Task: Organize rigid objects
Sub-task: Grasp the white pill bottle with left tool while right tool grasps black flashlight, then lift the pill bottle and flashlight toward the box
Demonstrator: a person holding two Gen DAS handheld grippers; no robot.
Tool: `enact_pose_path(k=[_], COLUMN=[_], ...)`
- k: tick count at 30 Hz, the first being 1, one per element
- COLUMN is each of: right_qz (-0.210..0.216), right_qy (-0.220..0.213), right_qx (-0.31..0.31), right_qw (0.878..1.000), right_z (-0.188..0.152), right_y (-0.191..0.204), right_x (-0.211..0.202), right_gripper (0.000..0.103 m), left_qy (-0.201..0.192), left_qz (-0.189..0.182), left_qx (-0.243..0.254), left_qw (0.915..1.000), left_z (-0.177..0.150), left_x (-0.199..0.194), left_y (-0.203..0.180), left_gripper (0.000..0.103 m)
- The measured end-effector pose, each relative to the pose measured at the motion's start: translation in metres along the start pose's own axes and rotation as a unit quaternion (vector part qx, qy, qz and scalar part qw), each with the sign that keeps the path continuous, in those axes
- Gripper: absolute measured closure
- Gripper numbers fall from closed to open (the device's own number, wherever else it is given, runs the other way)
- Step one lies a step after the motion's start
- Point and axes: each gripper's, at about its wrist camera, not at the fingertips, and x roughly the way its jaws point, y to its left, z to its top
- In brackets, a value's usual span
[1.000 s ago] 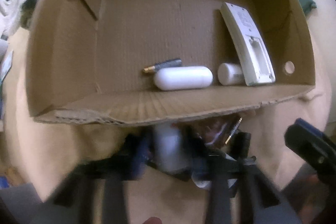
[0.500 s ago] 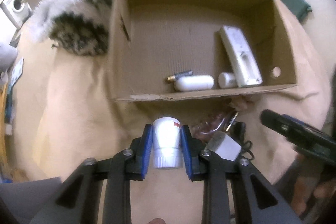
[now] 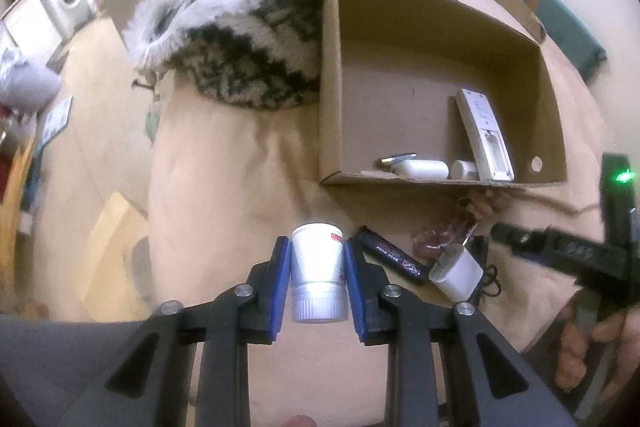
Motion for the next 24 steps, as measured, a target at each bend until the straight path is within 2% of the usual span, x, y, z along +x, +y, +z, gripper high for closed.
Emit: enact_pose_path(k=[2,5,8,9,10,12,16,19,24], right_qz=[-0.003,-0.021,-0.040,-0.048,-0.055,-0.062,-0.051,-0.052,-0.036], right_qy=[0.022,0.033,0.039,0.038,0.033,0.016,-0.045,-0.095,-0.149], right_qx=[0.013,0.009,-0.011,-0.019,-0.028,-0.053,-0.077,-0.108,-0.141], right_qw=[1.000,0.999,0.998,0.998,0.998,0.997,0.995,0.988,0.978], right_z=[0.000,0.002,0.000,-0.002,-0.003,-0.006,-0.013,-0.020,-0.029], right_y=[-0.004,-0.004,0.001,0.003,0.006,0.015,0.026,0.037,0.050], right_x=[0.012,0.021,0.031,0.033,0.034,0.029,-0.002,-0.023,-0.056], right_gripper=[0.056,0.063,0.063,0.067,0.077,0.083,0.083,0.083,0.083], left_qy=[0.000,0.001,-0.001,-0.001,0.000,0.001,0.000,-0.004,-0.025], left_qz=[-0.002,-0.008,-0.005,-0.004,-0.004,0.000,0.009,0.011,0.018], left_qx=[-0.001,-0.002,0.003,0.004,0.005,0.003,-0.010,-0.020,-0.029], left_qw=[1.0000,1.0000,1.0000,1.0000,1.0000,1.0000,0.9999,0.9997,0.9991], left_z=[-0.001,0.001,0.003,0.003,0.004,0.004,0.003,0.002,0.001], left_x=[0.001,0.002,0.005,0.006,0.007,0.008,0.008,0.006,-0.003], left_y=[-0.001,-0.004,-0.007,-0.008,-0.008,-0.006,0.003,0.009,0.015], left_gripper=[0.079,0.079,0.079,0.079,0.079,0.079,0.079,0.079,0.079])
